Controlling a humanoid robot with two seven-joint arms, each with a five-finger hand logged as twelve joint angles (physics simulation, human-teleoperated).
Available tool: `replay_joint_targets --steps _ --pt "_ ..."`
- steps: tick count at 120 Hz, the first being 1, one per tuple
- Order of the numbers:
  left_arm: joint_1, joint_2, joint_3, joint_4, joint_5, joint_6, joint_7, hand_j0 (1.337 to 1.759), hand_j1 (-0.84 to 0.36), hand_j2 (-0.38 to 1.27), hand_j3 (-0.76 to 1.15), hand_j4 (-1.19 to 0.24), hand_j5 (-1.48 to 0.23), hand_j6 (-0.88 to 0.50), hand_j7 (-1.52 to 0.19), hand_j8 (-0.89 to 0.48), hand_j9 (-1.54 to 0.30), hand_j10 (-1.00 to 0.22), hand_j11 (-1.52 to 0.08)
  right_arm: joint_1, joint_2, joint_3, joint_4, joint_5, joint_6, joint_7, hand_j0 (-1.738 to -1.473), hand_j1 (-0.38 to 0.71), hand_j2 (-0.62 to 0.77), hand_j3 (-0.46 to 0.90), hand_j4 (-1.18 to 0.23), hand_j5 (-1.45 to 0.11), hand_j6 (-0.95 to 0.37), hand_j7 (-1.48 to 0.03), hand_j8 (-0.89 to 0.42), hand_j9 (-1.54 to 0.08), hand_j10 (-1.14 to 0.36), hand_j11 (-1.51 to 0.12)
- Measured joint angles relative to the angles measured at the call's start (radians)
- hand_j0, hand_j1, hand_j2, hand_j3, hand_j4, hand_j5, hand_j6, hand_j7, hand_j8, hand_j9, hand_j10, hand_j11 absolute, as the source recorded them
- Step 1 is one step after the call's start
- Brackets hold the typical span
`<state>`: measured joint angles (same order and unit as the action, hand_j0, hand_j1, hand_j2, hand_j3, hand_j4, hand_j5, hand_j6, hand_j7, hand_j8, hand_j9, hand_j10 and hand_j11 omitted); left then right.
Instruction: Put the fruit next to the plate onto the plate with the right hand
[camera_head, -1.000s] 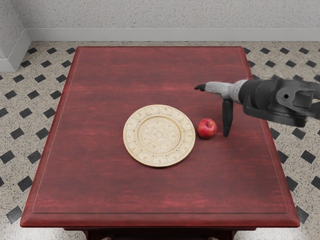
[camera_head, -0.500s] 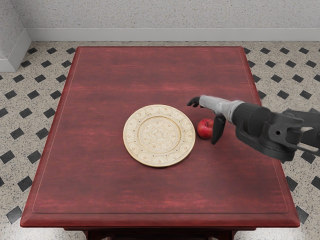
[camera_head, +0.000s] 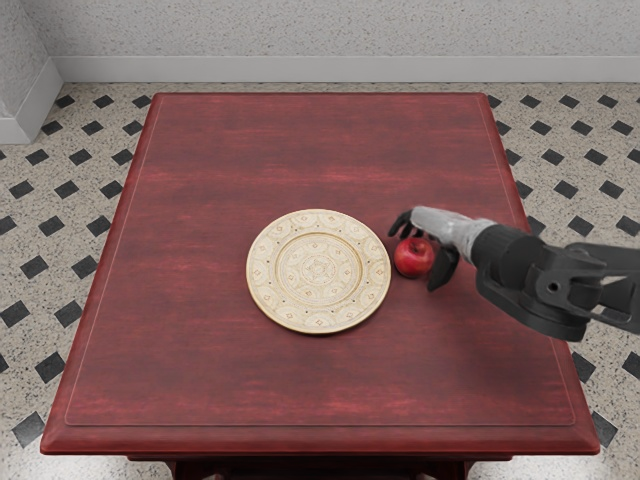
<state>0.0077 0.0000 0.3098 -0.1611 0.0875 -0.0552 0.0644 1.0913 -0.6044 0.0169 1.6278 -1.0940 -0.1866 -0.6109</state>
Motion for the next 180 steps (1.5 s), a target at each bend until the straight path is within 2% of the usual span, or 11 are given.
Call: replay_joint_targets --steps 23,36,44,52,61,66,75,81,102,148,180 --pt "0.000 0.000 0.000 0.000 0.000 0.000 0.000 1.658 0.06 0.05 0.00 -0.24 -0.32 -0.24 -0.32 -0.24 -0.32 -0.24 -0.32 -0.008 0.029 0.002 -0.030 -0.001 -0.001 0.000 -1.658 0.12 -0.07 0.00 -0.40 -0.51 -0.40 -0.51 -0.39 -0.51 -0.39 -0.51" --pt "0.000 0.000 0.000 0.000 0.000 0.000 0.000 1.658 0.06 0.05 0.00 -0.24 -0.32 -0.24 -0.32 -0.24 -0.32 -0.24 -0.32 -0.011 0.038 0.004 -0.045 -0.001 -0.002 0.000 -1.658 0.20 -0.08 0.00 -0.47 -0.59 -0.45 -0.60 -0.42 -0.60 -0.47 -0.60" --pt "0.000 0.000 0.000 0.000 0.000 0.000 0.000 1.658 0.06 0.05 0.00 -0.24 -0.32 -0.24 -0.32 -0.24 -0.32 -0.24 -0.32 -0.014 0.040 0.006 -0.050 0.001 -0.003 0.000 -1.656 0.23 0.02 0.00 -0.53 -0.67 -0.46 -0.68 -0.43 -0.68 -0.53 -0.68" --pt "0.000 0.000 0.000 0.000 0.000 0.000 0.000 1.658 0.06 0.05 0.00 -0.24 -0.32 -0.24 -0.32 -0.24 -0.32 -0.24 -0.32 -0.017 0.041 0.009 -0.058 0.004 -0.002 0.000 -1.652 0.22 0.04 0.00 -0.58 -0.74 -0.46 -0.74 -0.42 -0.75 -0.57 -0.75" --pt "0.000 0.000 0.000 0.000 0.000 0.000 0.000 1.658 0.06 0.05 0.00 -0.24 -0.32 -0.24 -0.32 -0.24 -0.32 -0.24 -0.32 -0.021 0.042 0.010 -0.070 0.007 -0.001 0.000 -1.650 0.25 0.12 0.00 -0.62 -0.81 -0.42 -0.80 -0.42 -0.83 -0.61 -0.83" --pt "0.000 0.000 0.000 0.000 0.000 0.000 0.000 1.658 0.06 0.05 0.00 -0.24 -0.32 -0.24 -0.32 -0.24 -0.32 -0.24 -0.32 -0.022 0.043 0.011 -0.076 0.010 -0.002 0.000 -1.649 0.27 0.14 0.00 -0.61 -0.85 -0.40 -0.83 -0.41 -0.86 -0.63 -0.86" --pt "0.000 0.000 0.000 0.000 0.000 0.000 0.000 1.658 0.06 0.05 0.00 -0.24 -0.32 -0.24 -0.32 -0.24 -0.32 -0.24 -0.32 -0.023 0.043 0.018 -0.091 0.017 -0.002 0.000 -1.650 0.34 0.30 0.00 -0.54 -0.90 -0.35 -0.87 -0.36 -0.91 -0.66 -0.91" --pt "0.000 0.000 0.000 0.000 0.000 0.000 0.000 1.658 0.06 0.05 0.00 -0.24 -0.32 -0.24 -0.32 -0.24 -0.32 -0.24 -0.32 -0.023 0.042 0.032 -0.099 0.019 -0.001 -0.001 -1.650 0.34 0.23 0.00 -0.53 -0.92 -0.33 -0.89 -0.35 -0.93 -0.67 -0.93" --pt "0.000 0.000 0.000 0.000 0.000 0.000 0.000 1.658 0.06 0.05 0.00 -0.24 -0.32 -0.24 -0.32 -0.24 -0.32 -0.24 -0.32 -0.020 0.052 0.098 -0.116 0.031 0.001 -0.001 -1.650 0.29 0.17 0.00 -0.57 -0.96 -0.35 -0.93 -0.37 -0.95 -0.71 -0.95" --pt "0.000 0.000 0.000 0.000 0.000 0.000 0.000 1.658 0.06 0.05 0.00 -0.24 -0.32 -0.24 -0.32 -0.24 -0.32 -0.24 -0.32 -0.013 0.241 0.195 -0.112 0.041 0.008 -0.002 -1.649 0.28 0.18 0.00 -0.57 -0.98 -0.35 -0.96 -0.37 -0.97 -0.71 -0.97" --pt "0.000 0.000 0.000 0.000 0.000 0.000 0.000 1.658 0.06 0.05 0.00 -0.24 -0.32 -0.24 -0.32 -0.24 -0.32 -0.24 -0.32 -0.058 0.292 0.193 -0.112 0.040 0.010 -0.002 -1.649 0.28 0.17 0.00 -0.57 -0.98 -0.34 -0.96 -0.37 -0.97 -0.71 -0.97"
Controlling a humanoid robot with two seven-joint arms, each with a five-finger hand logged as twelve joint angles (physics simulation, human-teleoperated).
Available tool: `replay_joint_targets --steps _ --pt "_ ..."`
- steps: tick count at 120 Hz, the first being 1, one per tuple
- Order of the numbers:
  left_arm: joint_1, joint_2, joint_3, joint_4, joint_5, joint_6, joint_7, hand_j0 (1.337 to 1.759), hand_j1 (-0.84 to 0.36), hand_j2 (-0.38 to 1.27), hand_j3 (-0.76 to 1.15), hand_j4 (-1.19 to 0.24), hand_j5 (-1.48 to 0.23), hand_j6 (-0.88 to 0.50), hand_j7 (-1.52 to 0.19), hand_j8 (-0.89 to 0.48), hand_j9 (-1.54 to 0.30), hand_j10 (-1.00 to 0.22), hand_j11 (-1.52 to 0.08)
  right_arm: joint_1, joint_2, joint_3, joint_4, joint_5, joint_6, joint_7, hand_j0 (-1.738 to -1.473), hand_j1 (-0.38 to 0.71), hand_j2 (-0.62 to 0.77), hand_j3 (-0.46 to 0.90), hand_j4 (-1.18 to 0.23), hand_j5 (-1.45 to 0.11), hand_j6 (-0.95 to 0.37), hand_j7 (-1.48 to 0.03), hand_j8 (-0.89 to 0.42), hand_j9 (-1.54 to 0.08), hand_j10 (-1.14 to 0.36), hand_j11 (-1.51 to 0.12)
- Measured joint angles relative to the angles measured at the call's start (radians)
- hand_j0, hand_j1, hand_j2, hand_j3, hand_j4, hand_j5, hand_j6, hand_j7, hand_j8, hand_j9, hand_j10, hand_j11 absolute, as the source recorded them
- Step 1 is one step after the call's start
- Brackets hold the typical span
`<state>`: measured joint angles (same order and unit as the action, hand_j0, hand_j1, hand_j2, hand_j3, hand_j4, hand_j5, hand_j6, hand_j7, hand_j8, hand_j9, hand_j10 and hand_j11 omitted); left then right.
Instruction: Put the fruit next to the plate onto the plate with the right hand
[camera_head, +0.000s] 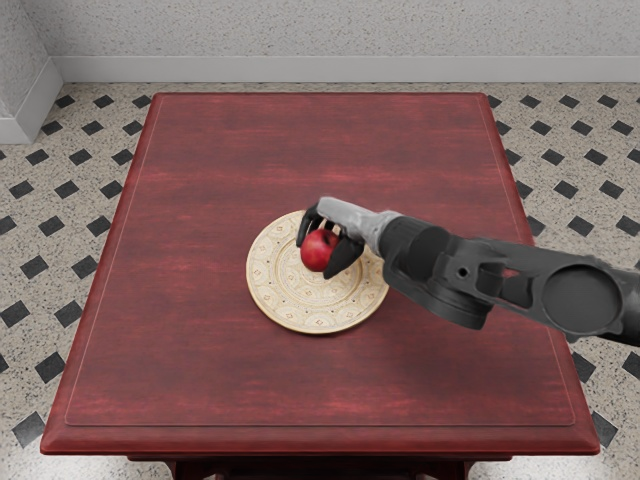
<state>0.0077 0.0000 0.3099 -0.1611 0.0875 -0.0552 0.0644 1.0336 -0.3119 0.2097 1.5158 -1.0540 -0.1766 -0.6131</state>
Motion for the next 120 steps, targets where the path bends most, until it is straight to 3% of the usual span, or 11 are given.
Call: replay_joint_targets --steps 22,40,57,68,85,106,120 --pt "0.000 0.000 0.000 0.000 0.000 0.000 0.000 1.658 0.06 0.05 0.00 -0.24 -0.32 -0.24 -0.32 -0.24 -0.32 -0.24 -0.32 -0.021 0.004 -0.002 -0.004 -0.002 0.000 0.000 -1.649 0.27 0.15 0.00 -0.58 -0.95 -0.35 -0.94 -0.37 -0.95 -0.71 -0.95" --pt "0.000 0.000 0.000 0.000 0.000 0.000 0.000 1.658 0.06 0.05 0.00 -0.24 -0.32 -0.24 -0.32 -0.24 -0.32 -0.24 -0.32 -0.026 0.004 0.003 -0.018 0.000 -0.002 0.002 -1.654 0.00 0.07 0.00 -0.33 -0.52 -0.21 -0.51 -0.22 -0.52 -0.38 -0.51" --pt "0.000 0.000 0.000 0.000 0.000 0.000 0.000 1.658 0.06 0.05 0.00 -0.24 -0.32 -0.24 -0.32 -0.24 -0.32 -0.24 -0.32 -0.016 -0.012 0.051 -0.007 0.054 0.018 0.002 -1.656 -0.15 0.03 0.00 -0.18 -0.28 -0.13 -0.28 -0.13 -0.28 -0.21 -0.28" --pt "0.000 0.000 0.000 0.000 0.000 0.000 0.000 1.658 0.06 0.05 0.00 -0.24 -0.32 -0.24 -0.32 -0.24 -0.32 -0.24 -0.32 -0.010 -0.085 0.173 0.010 0.214 0.129 0.002 -1.657 -0.21 0.02 0.00 -0.13 -0.20 -0.10 -0.20 -0.10 -0.20 -0.15 -0.20" --pt "0.000 0.000 0.000 0.000 0.000 0.000 0.000 1.658 0.06 0.05 0.00 -0.24 -0.32 -0.24 -0.32 -0.24 -0.32 -0.24 -0.32 -0.004 -0.287 0.361 -0.017 0.583 0.445 0.002 -1.657 -0.26 0.01 0.00 -0.08 -0.12 -0.07 -0.12 -0.07 -0.12 -0.09 -0.12" --pt "0.001 0.000 0.000 -0.001 0.000 0.000 0.000 1.658 0.06 0.05 0.00 -0.24 -0.32 -0.24 -0.32 -0.24 -0.32 -0.24 -0.32 0.016 -0.468 0.420 -0.080 0.975 0.716 0.002 -1.658 -0.29 0.00 0.00 -0.06 -0.08 -0.05 -0.08 -0.05 -0.08 -0.06 -0.08" --pt "0.003 0.000 0.002 -0.006 0.001 -0.002 0.000 1.658 0.06 0.05 0.00 -0.24 -0.32 -0.24 -0.32 -0.24 -0.32 -0.24 -0.32 0.021 -0.538 0.428 -0.096 1.105 0.764 0.002 -1.658 -0.29 0.00 0.00 -0.05 -0.07 -0.04 -0.07 -0.04 -0.07 -0.05 -0.07"
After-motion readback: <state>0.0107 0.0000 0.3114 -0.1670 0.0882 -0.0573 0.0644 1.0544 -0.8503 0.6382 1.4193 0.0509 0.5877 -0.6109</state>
